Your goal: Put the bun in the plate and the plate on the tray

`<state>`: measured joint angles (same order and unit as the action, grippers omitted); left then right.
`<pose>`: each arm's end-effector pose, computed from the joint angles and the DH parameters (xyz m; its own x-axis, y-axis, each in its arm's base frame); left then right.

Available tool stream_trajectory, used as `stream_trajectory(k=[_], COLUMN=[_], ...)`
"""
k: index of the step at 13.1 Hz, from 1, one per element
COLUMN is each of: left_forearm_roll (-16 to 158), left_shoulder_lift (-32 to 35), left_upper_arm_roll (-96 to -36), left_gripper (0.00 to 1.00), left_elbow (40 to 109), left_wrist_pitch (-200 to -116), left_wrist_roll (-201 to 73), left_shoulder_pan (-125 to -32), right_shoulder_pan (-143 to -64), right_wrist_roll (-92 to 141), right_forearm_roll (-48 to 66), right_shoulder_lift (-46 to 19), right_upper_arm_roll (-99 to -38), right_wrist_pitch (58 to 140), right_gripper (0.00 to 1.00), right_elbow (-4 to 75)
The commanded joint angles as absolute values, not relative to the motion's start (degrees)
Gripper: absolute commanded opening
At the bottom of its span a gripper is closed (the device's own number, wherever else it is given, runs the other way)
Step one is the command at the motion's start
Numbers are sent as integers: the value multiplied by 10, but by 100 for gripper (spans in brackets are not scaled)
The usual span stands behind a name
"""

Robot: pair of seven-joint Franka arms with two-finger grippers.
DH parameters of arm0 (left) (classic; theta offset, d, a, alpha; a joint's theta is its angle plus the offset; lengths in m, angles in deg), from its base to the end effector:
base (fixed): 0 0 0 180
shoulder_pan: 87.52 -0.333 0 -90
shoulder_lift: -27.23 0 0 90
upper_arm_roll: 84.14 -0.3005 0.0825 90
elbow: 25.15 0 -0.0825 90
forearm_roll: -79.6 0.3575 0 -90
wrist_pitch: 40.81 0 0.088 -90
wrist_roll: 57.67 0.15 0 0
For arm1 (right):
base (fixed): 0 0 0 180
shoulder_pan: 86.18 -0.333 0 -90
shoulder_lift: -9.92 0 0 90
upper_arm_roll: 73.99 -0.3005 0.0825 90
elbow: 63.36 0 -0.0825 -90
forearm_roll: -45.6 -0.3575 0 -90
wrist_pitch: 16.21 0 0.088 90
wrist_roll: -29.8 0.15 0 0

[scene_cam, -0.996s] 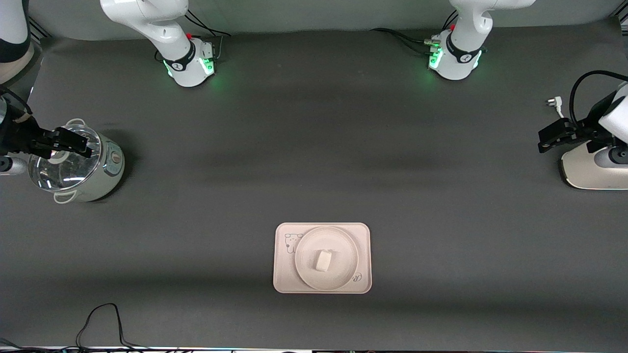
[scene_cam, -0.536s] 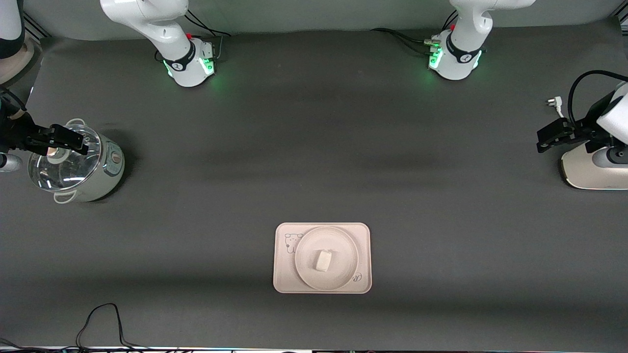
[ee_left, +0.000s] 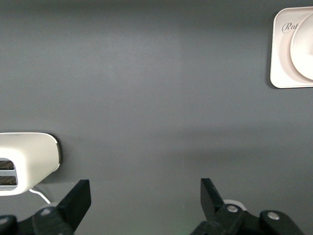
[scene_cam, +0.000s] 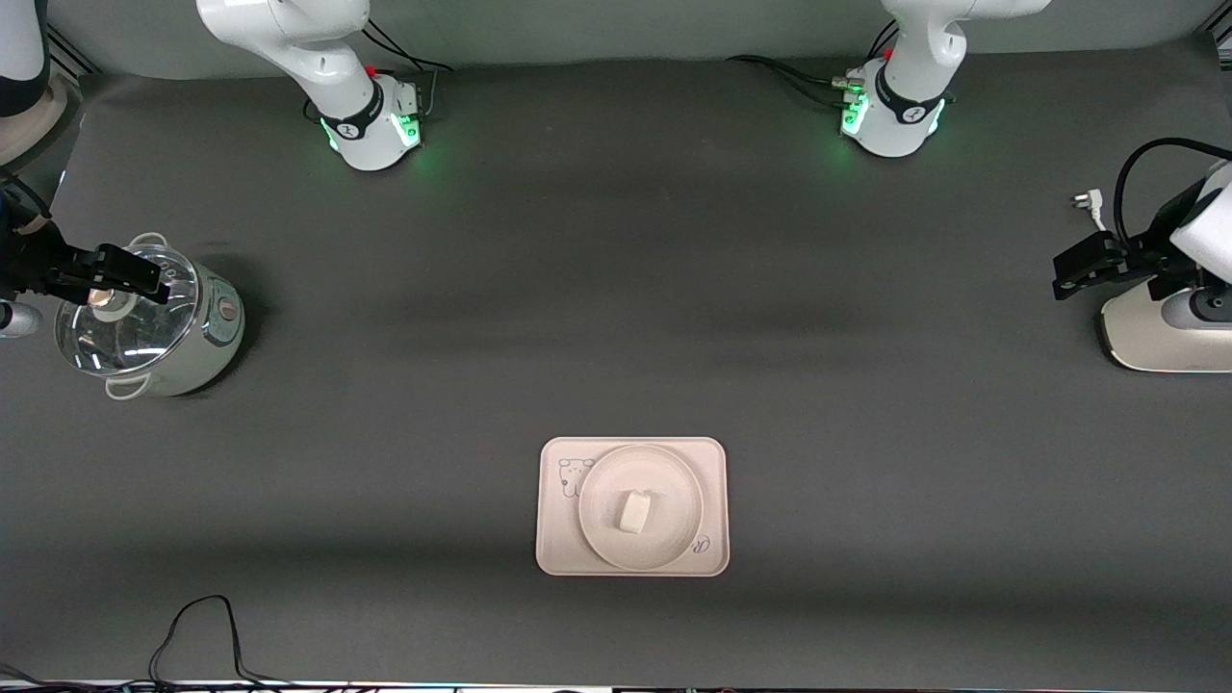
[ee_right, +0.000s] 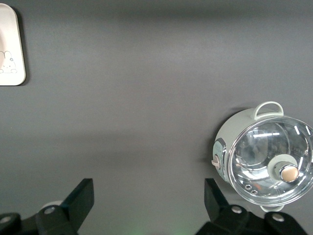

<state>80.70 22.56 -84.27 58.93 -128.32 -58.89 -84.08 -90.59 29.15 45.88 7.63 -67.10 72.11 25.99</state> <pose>0.5463 -0.0287 0.5642 0.9991 -0.0356 -0.0212 -0.0361 -0.9992 -0.0198 0.5328 -0.0227 0.5475 0.9978 -0.0322 -0.0577 -0.0317 -0.9995 0.0090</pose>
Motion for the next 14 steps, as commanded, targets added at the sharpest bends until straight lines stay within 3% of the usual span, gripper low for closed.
stream_trajectory(k=[1,14], left_forearm_roll=[800,780], left_shoulder_lift=[230,228], left_upper_arm_roll=[-843,-848], left_gripper=[100,100], left_elbow=[585,581], left_wrist_pitch=[-1276,-1273], left_wrist_roll=[-590,-591], left_shoulder_pan=[-837,-844], right_shoulder_pan=[-909,-909], right_wrist_roll=[283,283], right_forearm_roll=[473,472], right_shoulder_lift=[92,91], right_upper_arm_roll=[-670,-670], right_wrist_pitch=[718,717], right_gripper=[100,100], right_elbow=[275,276])
